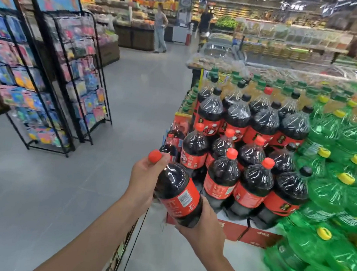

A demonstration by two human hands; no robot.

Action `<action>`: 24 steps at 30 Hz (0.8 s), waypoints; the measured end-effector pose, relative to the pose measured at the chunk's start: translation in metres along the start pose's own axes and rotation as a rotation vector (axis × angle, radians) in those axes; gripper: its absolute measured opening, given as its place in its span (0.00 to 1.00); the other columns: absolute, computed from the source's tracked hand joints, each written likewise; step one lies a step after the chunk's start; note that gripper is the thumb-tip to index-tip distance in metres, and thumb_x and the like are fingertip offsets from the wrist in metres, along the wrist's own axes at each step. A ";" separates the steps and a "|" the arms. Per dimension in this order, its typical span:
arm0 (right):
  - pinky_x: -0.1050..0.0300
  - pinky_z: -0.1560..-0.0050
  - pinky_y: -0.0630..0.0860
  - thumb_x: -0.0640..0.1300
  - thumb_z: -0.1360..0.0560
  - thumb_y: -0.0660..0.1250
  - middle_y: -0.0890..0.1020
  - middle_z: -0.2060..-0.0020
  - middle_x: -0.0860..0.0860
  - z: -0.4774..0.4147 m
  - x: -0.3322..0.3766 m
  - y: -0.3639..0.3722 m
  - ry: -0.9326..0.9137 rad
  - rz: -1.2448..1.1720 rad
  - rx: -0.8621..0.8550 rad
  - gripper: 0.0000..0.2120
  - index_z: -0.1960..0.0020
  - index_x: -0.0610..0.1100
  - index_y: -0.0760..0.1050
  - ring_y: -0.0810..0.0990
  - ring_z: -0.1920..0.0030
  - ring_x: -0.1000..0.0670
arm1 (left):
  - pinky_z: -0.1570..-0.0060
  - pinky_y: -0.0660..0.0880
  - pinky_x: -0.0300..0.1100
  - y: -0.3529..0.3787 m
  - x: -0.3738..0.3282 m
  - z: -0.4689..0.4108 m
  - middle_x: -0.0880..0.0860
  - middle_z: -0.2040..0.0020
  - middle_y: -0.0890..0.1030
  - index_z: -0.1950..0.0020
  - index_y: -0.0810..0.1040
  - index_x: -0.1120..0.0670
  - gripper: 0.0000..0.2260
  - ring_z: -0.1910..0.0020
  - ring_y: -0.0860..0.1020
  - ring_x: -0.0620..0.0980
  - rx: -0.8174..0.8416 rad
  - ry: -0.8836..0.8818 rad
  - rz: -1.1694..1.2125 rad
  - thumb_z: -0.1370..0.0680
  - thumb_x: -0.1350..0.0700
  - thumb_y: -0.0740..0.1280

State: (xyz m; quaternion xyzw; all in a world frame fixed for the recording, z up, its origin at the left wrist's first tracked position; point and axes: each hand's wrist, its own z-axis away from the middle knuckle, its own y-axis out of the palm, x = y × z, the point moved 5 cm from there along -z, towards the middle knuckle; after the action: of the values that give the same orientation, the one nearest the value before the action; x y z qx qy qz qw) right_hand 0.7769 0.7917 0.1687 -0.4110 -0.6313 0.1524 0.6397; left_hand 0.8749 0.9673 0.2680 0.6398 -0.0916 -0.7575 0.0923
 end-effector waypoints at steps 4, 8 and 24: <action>0.54 0.49 0.80 0.63 0.43 0.80 0.75 0.42 0.67 -0.010 0.001 0.014 0.099 -0.096 -0.068 0.47 0.29 0.65 0.61 0.76 0.39 0.58 | 0.54 0.80 0.41 0.019 -0.007 -0.020 0.47 0.54 0.89 0.48 0.86 0.50 0.05 0.51 0.87 0.48 0.043 0.039 -0.097 0.22 0.52 0.76; 0.48 0.47 0.80 0.61 0.43 0.82 0.75 0.36 0.60 -0.025 -0.001 0.033 0.231 -0.117 -0.114 0.51 0.26 0.61 0.61 0.76 0.36 0.52 | 0.48 0.79 0.38 0.040 -0.010 -0.037 0.46 0.52 0.88 0.48 0.87 0.49 0.05 0.48 0.86 0.45 0.130 0.121 -0.185 0.23 0.55 0.76; 0.49 0.45 0.82 0.64 0.46 0.78 0.82 0.47 0.55 -0.092 -0.068 0.132 0.534 -0.381 -0.188 0.40 0.37 0.52 0.77 0.82 0.47 0.53 | 0.37 0.79 0.46 0.085 0.018 -0.078 0.41 0.48 0.87 0.45 0.86 0.47 0.10 0.44 0.83 0.40 0.362 0.341 -0.510 0.24 0.56 0.78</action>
State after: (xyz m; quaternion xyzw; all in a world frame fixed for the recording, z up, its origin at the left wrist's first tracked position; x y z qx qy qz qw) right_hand 0.8945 0.7934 0.0397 -0.3682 -0.5182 -0.1419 0.7588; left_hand 0.9507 0.8792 0.2600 0.7654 -0.0449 -0.6098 -0.2008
